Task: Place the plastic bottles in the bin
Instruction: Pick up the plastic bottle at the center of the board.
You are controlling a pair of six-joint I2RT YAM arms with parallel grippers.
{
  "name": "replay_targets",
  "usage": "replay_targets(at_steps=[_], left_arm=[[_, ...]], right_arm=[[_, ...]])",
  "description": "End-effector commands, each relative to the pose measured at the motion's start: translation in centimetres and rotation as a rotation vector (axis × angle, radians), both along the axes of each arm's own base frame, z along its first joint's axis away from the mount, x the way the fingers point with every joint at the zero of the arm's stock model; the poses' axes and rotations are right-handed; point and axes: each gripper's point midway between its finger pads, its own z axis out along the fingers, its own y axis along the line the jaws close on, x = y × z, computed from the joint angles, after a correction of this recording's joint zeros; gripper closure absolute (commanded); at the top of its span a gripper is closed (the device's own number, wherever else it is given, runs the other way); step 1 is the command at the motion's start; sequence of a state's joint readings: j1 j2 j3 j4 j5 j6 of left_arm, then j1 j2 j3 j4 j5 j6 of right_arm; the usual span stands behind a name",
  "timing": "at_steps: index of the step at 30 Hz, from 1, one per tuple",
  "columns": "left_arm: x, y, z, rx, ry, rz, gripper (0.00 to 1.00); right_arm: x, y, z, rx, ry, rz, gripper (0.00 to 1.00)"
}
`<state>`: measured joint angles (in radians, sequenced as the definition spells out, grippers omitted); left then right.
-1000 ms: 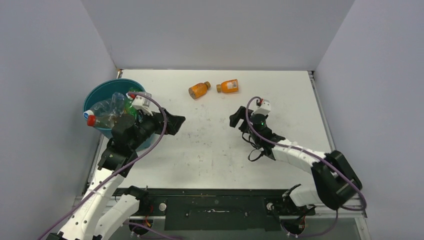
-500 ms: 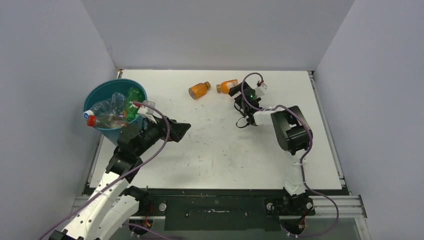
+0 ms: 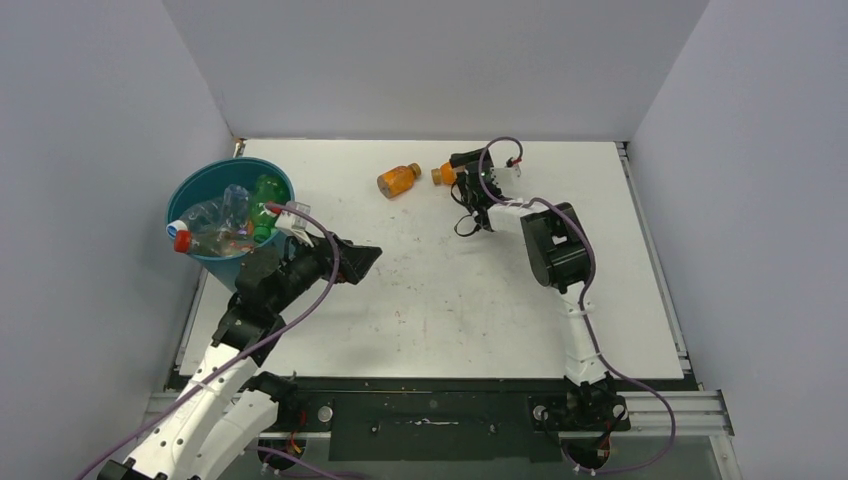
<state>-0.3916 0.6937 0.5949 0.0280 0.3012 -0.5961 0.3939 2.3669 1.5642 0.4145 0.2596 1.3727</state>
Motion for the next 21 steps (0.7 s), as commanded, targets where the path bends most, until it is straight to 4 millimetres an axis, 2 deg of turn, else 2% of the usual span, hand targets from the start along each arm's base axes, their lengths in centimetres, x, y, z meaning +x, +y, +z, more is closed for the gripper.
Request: replay_targets(at_steps=[1,3,6,13,17,21], left_arm=[[0.3,0.6,1.6,-0.021,-0.050,0.031,0.05],[0.2,0.7,1.5,-0.019,-0.049,0.035,0.05],[0.2,0.8,1.5,-0.019,-0.049,0.037,0.05],[0.0,0.8,1.7,-0.024,-0.055,0.039,0.05],[0.0,0.9,1.8,-0.025,-0.056,0.039,0.05],[-0.1,1.0,1.9,-0.020,-0.063,0.046,0.05]], right_arm=[[-0.7,0.3,-5.8,-0.013,0.180,-0.037,0.10],[-0.8,0.8,-6.9,-0.017,0.198,-0.014,0.10],[-1.6,0.8,-8.3,-0.017,0.218,-0.001,0.00],[-3.0,-0.3,-9.2,-0.040,0.222,0.035,0.48],[-3.8,-0.9,-8.8,-0.065,0.218,0.056,0.60],[-4.9,-1.4,-6.0,-0.122,0.149,0.107,0.69]])
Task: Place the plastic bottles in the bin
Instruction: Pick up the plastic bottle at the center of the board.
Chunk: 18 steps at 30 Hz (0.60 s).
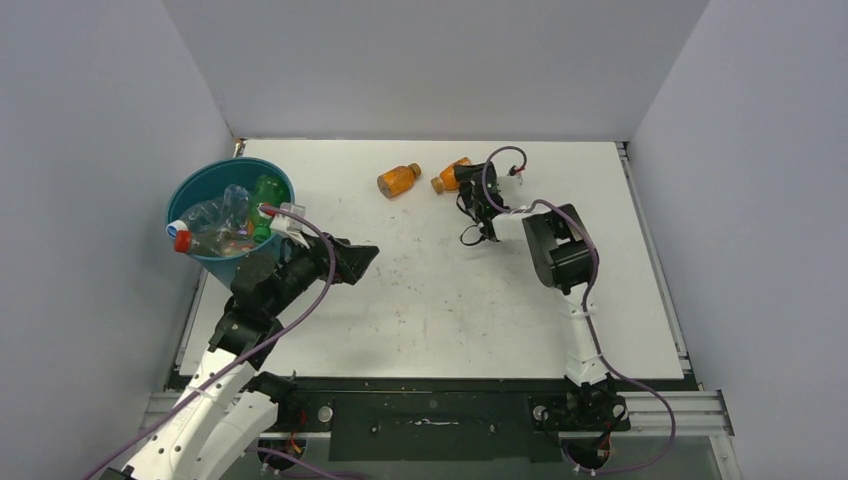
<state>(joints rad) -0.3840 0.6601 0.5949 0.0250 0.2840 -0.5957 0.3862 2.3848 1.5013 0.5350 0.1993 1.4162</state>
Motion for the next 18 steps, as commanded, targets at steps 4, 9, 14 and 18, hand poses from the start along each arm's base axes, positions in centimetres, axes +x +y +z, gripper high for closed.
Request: replay_targets(at_steps=[4,9,14,18], left_arm=[[-0.1,0.6,1.4,-0.014,-0.049,0.026,0.05],[-0.2,0.5,1.7,-0.033,-0.060,0.020,0.05],[-0.8,-0.3,1.9,-0.081,-0.062,-0.029,0.02],[-1.4,-2.0,1.2,-0.157,0.021,-0.111,0.04]], right_arm=[[-6.6,-2.5,0.2,-0.253,0.052,0.129,0.74],[-12.0,-3.5,7.6,-0.313,-0.114,0.205,0.78],[-19.6,-3.0,11.0,-0.329,-0.222,0.341,0.80],[-25.6,-1.3,15.2,-0.262,-0.400,0.489,0.80]])
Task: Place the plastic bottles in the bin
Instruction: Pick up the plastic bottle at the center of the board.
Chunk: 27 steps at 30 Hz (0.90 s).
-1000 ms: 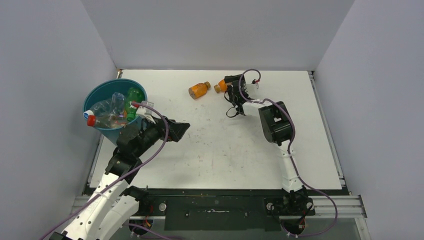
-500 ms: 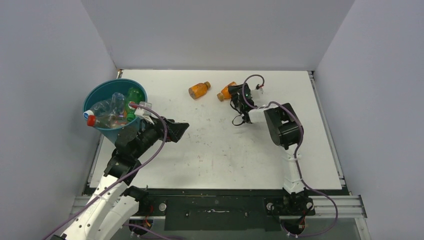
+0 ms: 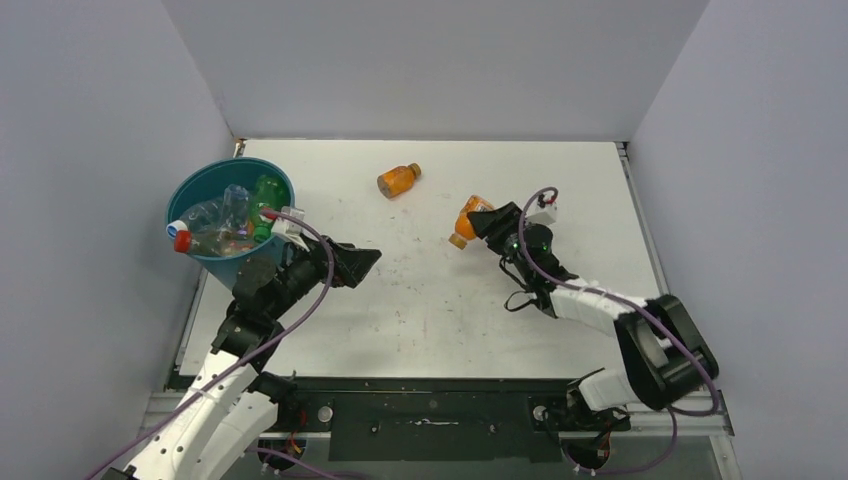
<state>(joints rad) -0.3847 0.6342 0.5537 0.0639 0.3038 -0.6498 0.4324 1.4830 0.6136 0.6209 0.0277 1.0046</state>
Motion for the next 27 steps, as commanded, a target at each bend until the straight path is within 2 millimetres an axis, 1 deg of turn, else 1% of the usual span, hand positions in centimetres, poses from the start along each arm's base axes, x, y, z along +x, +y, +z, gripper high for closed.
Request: replay_targets(at_steps=[1,3,5,7,10,12,16,20,27], left_arm=[[-1.2,-2.5,1.2,-0.136,0.022,-0.129,0.04],[-2.3,-4.1,0.4,-0.179,0.036,-0.206,0.04],[-3.6,-6.0,-0.3,-0.189,0.031,-0.267,0.04],[-4.8,-7.8,-0.9,-0.151,0.023,-0.311,0.04],[-5.9,-9.9,-1.8,-0.100,0.021,-0.344,0.04],[-6.4,-10.7,-1.8,-0.106,0.008,-0.374,0.04],[-6.6,-11.7,-1.2,-0.124,-0.024,-0.399,0.04],[-6.3,-12.1,-0.6,-0.113,-0.045,-0.396,0.04],[-6.3,-12.8,0.9,-0.129,-0.093,-0.422,0.04]], right_arm=[[-5.9,3.0,6.9,0.090,-0.255,0.250,0.79],[-8.6,3.9,9.0,0.127,-0.329,0.338,0.79],[-11.1,4.7,10.6,0.142,-0.384,0.404,0.79],[-12.9,5.0,11.5,0.158,-0.417,0.438,0.79],[-14.6,4.4,12.4,0.212,-0.447,0.444,0.79],[-15.5,4.3,13.1,0.242,-0.468,0.462,0.78],[-17.3,5.1,14.5,0.298,-0.507,0.529,0.79],[-18.7,5.5,15.7,0.342,-0.544,0.572,0.79],[-20.3,5.6,17.0,0.428,-0.590,0.614,0.79]])
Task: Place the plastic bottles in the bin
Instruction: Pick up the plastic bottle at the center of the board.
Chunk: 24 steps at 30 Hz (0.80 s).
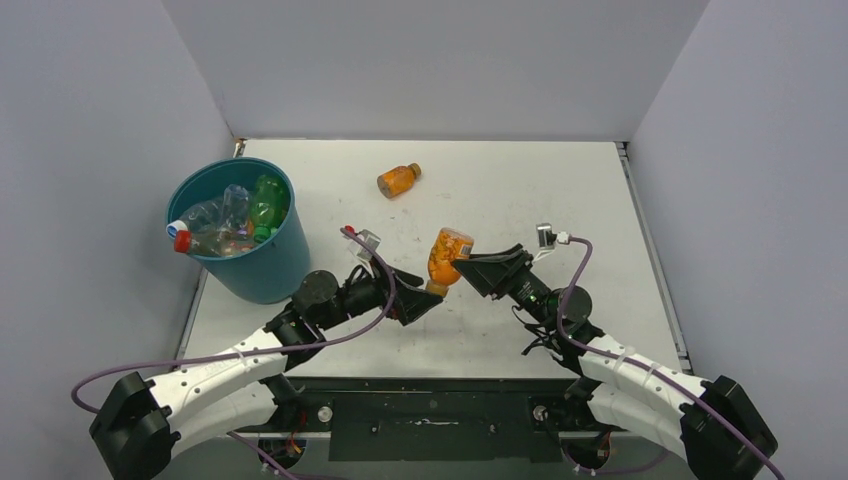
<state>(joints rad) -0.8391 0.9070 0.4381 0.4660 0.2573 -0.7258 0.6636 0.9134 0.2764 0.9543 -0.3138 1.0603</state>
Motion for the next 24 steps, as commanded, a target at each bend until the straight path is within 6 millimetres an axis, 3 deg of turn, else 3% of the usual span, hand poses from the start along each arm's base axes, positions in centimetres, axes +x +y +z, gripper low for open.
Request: replay_targets(at_steps=[1,4,11,15,17,18,19,21,22,23,24], left_arm=[[0.4,-0.9,5.1,-0.099,-0.127,-0.015,0.04],[0.0,-1.3,5.9,-0.121,-0.147,-0.047,0.04],[-1.6,-2.8,5.6,-0.126,-0.130,-0.173,0.36],[-2.2,-3.0,5.7,-0.143,-0.128,-0.204,0.64],[-2.3,-2.9,6.2,-0.154,-0.141,-0.206,0.88],[-2.5,-2.8,6.5,-0.157,-0.152,-0.209,0.99],[-2.5,-2.7,6.5,-0.148,-0.155,-0.208,1.00],[-2.6,-2.4,6.5,-0.109,-0.164,-0.204,1.00],[-2.6,-2.1,6.4,-0.068,-0.188,-0.199,1.00],[-2.5,-1.8,6.1,-0.019,-0.192,-0.192,1.00],[-2.5,-1.4,6.0,0.029,-0.208,-0.185,1.00]], right_arm=[[-2.1,-0.5,3.5,0.130,-0.111,0.053,0.79],[-2.6,-0.4,3.8,0.150,-0.122,0.072,0.79],[-2.9,-0.4,3.8,0.166,-0.122,0.079,0.81],[-3.2,-0.2,3.7,0.168,-0.124,0.087,0.82],[-3.4,-0.2,3.8,0.165,-0.127,0.090,0.79],[-3.4,-0.2,3.8,0.160,-0.128,0.093,0.72],[-3.4,-0.1,3.8,0.148,-0.124,0.094,0.60],[-3.4,0.1,3.9,0.103,-0.123,0.091,0.24],[-3.0,0.4,2.9,0.036,-0.090,0.084,0.09],[-2.8,0.4,2.8,-0.017,-0.078,0.071,0.02],[-2.6,0.2,2.7,-0.076,-0.077,0.047,0.09]])
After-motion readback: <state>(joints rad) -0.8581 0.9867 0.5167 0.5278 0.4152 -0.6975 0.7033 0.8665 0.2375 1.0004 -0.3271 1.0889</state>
